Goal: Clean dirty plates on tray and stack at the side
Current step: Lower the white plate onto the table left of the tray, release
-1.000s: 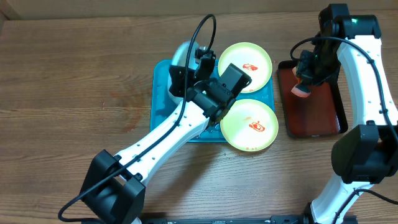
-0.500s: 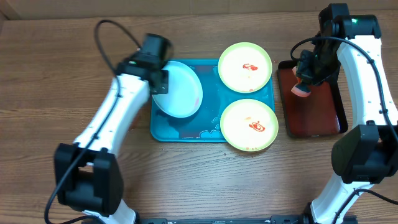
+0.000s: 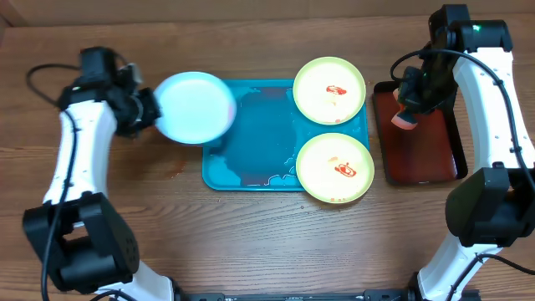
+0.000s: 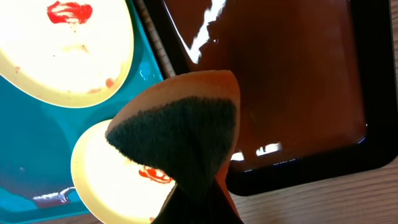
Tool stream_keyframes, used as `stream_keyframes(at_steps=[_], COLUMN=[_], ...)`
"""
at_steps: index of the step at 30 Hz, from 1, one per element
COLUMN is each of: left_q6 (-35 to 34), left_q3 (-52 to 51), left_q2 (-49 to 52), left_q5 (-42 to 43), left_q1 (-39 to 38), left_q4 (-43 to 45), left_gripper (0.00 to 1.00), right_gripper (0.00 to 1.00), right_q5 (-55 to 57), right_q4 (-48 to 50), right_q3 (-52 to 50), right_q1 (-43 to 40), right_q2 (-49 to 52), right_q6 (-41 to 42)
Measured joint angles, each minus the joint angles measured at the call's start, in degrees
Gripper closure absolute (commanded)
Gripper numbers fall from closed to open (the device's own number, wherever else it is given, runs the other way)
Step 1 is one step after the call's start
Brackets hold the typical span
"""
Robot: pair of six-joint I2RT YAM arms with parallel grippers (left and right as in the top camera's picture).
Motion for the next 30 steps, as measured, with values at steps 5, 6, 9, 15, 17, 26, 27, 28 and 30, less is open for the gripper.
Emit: stream_keyframes(at_steps=[5, 6, 9, 15, 17, 26, 27, 28, 30], left_q6=[-4.2, -5.1, -7.0, -8.6, -8.8, -9.1, -8.9, -8.4, -7.5], left_q3=[-4.0, -5.4, -10.0, -18.6, -20.4, -22.4, -22.4, -22.4, -22.3], left_q2=[0.0, 0.0, 0.0, 0.0, 0.0, 0.0, 0.0, 0.0, 0.0], left_q5=[-4.1, -4.7, -5.4, -6.0, -6.1, -6.0, -6.0, -6.0, -6.0], left_q1=[7.5, 8.9, 11.7, 13.1, 12.8, 12.0, 12.0, 12.0, 12.0], left_q4=[1.8, 2.8, 6.7, 15.4, 17.4, 20.4, 20.3, 20.3, 18.6], left_gripper=[0.96, 0.96, 0.96, 0.96, 0.95, 0.71, 0.68, 0.67, 0.64], right_gripper=[0.96, 0.96, 0.96, 0.96, 0.96, 0.96, 0.96, 0.96, 0.96], right_q5=[0.0, 0.0, 0.0, 0.0, 0.0, 0.0, 0.0, 0.0, 0.0], right_q4=[0.0, 0.0, 0.0, 0.5, 0.5, 0.5, 0.5, 0.5, 0.6], right_q3=[0.0, 0.0, 0.0, 0.0, 0.0, 0.0, 0.0, 0.0, 0.0], right_q1=[0.0, 0.0, 0.0, 0.0, 0.0, 0.0, 0.0, 0.0, 0.0], right_q2=[0.0, 0.0, 0.0, 0.0, 0.0, 0.0, 0.0, 0.0, 0.0], right_q6=[0.0, 0.0, 0.0, 0.0, 0.0, 0.0, 0.0, 0.0, 0.0])
